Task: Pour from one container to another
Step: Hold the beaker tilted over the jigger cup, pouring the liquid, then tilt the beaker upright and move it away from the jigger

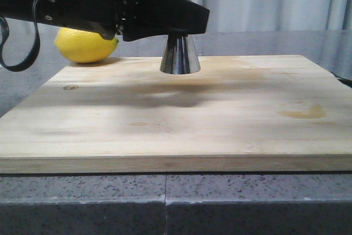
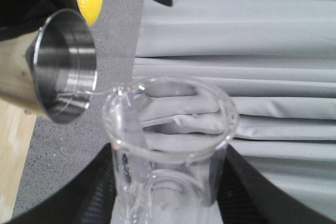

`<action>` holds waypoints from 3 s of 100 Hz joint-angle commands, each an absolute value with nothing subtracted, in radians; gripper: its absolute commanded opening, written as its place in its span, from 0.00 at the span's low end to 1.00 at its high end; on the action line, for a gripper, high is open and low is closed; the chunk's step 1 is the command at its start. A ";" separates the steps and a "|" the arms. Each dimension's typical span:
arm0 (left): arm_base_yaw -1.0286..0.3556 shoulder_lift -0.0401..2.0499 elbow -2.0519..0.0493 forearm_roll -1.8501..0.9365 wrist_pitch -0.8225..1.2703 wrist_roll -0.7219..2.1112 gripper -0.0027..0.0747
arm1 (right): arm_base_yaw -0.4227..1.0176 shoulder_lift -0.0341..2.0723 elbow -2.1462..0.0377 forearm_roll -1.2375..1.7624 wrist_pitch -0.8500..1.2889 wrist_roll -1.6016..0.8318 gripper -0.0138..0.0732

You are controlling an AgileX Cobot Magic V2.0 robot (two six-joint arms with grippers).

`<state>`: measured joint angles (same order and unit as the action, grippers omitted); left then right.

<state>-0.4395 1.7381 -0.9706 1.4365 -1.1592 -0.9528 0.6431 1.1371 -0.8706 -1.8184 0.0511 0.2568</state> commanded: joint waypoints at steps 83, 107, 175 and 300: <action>-0.449 1.689 -0.993 1.397 -1.364 -0.964 0.01 | 0.645 1.120 -0.910 -1.861 0.087 0.176 0.32; -0.449 1.689 -0.993 1.397 -1.364 -0.964 0.01 | 0.645 1.120 -0.910 -1.861 0.087 0.176 0.32; -0.449 1.689 -0.993 1.397 -1.364 -0.966 0.01 | 0.645 1.120 -0.910 -1.849 0.067 0.390 0.32; -0.449 1.689 -0.993 1.397 -1.364 -0.966 0.01 | 0.406 1.120 -0.908 -1.839 0.091 1.468 0.32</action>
